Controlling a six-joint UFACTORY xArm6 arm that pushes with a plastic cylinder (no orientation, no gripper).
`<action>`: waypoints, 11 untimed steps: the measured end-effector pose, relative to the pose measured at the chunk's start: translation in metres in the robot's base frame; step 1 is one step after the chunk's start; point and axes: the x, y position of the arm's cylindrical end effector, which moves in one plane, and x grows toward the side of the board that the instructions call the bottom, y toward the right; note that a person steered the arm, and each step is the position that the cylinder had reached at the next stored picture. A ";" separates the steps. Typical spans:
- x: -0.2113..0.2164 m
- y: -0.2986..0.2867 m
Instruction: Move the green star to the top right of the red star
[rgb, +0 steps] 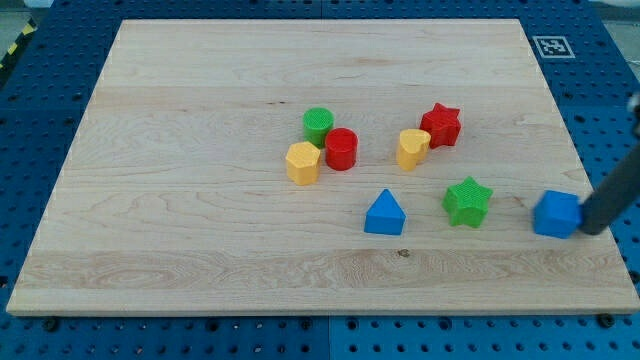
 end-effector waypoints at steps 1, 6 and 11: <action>0.017 -0.044; -0.063 -0.160; -0.012 -0.122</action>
